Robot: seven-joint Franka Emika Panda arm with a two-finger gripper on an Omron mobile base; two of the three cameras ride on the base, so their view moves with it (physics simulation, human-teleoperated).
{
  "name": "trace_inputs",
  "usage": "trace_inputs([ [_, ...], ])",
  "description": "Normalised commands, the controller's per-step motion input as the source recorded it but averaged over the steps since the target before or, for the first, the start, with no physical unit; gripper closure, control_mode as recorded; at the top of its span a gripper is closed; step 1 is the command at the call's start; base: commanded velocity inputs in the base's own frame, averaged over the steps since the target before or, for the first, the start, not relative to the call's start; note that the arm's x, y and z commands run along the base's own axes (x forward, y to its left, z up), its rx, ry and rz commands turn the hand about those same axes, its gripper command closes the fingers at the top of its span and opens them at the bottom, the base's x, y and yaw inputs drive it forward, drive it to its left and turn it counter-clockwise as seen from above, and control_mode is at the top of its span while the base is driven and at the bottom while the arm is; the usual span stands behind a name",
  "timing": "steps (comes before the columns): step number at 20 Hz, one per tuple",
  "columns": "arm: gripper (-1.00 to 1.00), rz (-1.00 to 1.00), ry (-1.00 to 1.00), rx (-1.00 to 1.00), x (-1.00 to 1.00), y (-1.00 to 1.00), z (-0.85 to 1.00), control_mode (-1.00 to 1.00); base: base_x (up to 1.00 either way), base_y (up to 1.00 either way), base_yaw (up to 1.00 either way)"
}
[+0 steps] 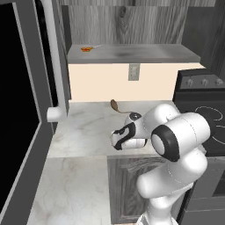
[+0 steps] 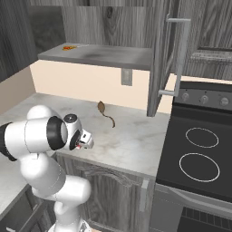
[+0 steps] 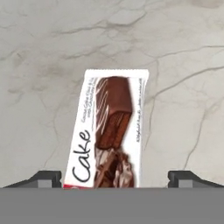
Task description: Pick the honey bottle and bar from the counter and place them in the cabinets closest to them.
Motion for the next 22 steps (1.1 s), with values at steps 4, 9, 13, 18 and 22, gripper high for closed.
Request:
trace_inputs([
  [4,1.00,0.00,0.00,0.00,0.03,0.00,-0.07,-1.00,0.00,0.00,0.00],
  [9,1.00,0.00,0.00,0.00,0.00,0.00,0.01,-1.00,0.00,0.00,0.00],
  [13,1.00,0.00,-0.01,0.01,0.02,0.00,0.50,-1.00,0.00,0.00,0.00],
  [18,1.00,-0.01,-0.04,0.00,0.00,0.00,0.84,-1.00,0.00,0.00,0.00],
  [22,1.00,-0.01,0.00,0.00,0.00,0.00,0.95,-1.00,0.00,0.00,0.00],
])
